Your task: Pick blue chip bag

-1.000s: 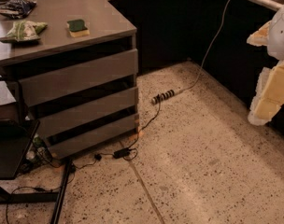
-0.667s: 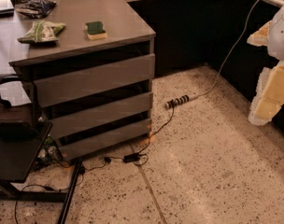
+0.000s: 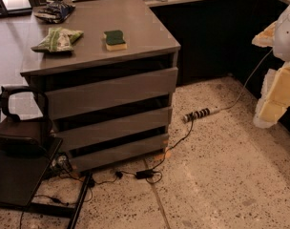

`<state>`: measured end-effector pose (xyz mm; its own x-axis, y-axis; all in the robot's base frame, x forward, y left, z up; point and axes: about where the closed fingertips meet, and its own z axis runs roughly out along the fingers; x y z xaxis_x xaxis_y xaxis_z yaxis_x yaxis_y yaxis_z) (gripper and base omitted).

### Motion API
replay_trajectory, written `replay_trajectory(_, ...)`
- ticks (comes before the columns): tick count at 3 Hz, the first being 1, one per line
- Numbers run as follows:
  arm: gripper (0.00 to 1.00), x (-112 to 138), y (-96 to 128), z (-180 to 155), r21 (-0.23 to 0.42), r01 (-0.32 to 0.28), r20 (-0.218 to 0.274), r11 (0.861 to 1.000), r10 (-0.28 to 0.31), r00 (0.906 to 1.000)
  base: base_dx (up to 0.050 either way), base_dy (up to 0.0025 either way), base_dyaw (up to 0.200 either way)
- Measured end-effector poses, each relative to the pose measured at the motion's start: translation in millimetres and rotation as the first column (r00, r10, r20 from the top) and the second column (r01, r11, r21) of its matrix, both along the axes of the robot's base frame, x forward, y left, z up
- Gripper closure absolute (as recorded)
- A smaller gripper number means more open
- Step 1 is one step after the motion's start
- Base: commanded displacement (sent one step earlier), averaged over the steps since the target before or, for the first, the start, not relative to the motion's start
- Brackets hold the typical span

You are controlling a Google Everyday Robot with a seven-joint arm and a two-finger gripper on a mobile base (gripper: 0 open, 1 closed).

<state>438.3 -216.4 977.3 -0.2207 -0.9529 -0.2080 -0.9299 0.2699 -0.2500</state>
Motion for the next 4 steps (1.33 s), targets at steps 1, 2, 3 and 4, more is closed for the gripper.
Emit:
replay_trajectory(1, 0.0, 0.0, 0.0, 0.0, 0.0, 0.0, 0.0, 1.0, 0.0, 1.0, 0.049, -0.00002, 0.0)
replay_trajectory(2, 0.0, 0.0, 0.0, 0.0, 0.0, 0.0, 0.0, 1.0, 0.0, 1.0, 0.05, 0.0, 0.0)
replay_trajectory(3, 0.0, 0.0, 0.0, 0.1, 0.0, 0.0, 0.0, 1.0, 0.0, 1.0, 0.05, -0.00001, 0.0)
replay_trajectory(4, 0.0, 0.0, 0.0, 0.1, 0.0, 0.0, 0.001, 1.0, 0.0, 1.0, 0.038, -0.00246, -0.128)
